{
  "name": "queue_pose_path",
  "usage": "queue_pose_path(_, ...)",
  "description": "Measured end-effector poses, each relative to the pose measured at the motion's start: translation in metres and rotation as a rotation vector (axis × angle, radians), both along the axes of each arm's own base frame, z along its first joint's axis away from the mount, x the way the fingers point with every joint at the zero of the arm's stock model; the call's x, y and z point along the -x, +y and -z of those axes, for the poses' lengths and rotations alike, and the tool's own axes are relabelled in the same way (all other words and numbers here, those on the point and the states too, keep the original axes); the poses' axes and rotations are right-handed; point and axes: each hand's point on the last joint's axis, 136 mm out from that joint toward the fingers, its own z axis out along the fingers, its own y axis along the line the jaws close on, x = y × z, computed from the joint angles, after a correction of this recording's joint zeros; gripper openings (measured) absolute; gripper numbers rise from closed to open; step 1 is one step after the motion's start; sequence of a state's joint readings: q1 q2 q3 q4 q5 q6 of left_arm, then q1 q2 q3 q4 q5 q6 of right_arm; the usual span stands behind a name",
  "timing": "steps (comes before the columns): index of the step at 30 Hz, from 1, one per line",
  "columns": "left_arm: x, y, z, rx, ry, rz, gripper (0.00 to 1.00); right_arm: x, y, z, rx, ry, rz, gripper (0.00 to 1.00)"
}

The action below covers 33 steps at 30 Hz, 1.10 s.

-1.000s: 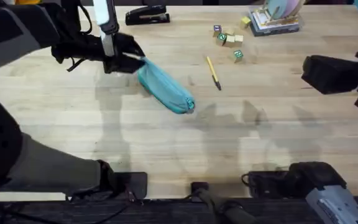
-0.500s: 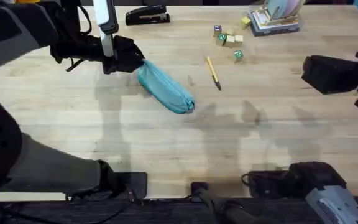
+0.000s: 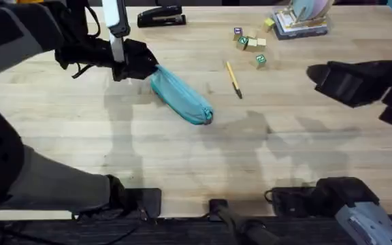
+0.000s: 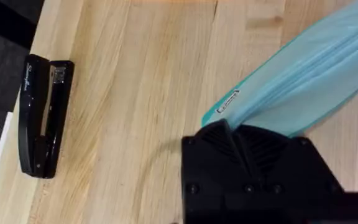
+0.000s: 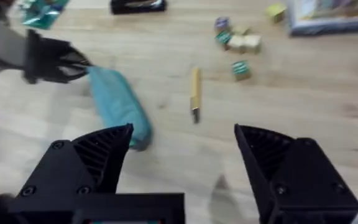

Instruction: Unzip the bag, pick up the pens from the table one at a time and place them inside, then zip the bag closed.

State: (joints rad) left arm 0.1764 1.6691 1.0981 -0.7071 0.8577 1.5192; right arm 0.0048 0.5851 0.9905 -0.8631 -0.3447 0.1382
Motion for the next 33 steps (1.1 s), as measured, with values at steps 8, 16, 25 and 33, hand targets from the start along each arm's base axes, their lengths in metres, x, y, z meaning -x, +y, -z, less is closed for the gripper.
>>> queue_pose_path(8,0.0,0.0,0.0,-0.001,0.0,0.0,0.041,0.004,0.028,0.012,-0.14,0.14,-0.087,0.997)
queue_pose_path(16,0.0,0.0,0.0,-0.002,0.0,-0.001,0.041,0.012,0.058,0.028,-0.156,0.257,-0.219,0.997)
queue_pose_path(25,0.0,0.0,0.0,-0.002,0.0,-0.001,0.041,0.009,0.089,0.066,-0.128,0.473,-0.313,0.998)
queue_pose_path(33,0.0,0.0,0.0,-0.002,0.0,0.0,0.041,0.008,0.115,0.097,-0.134,0.656,-0.39,0.998)
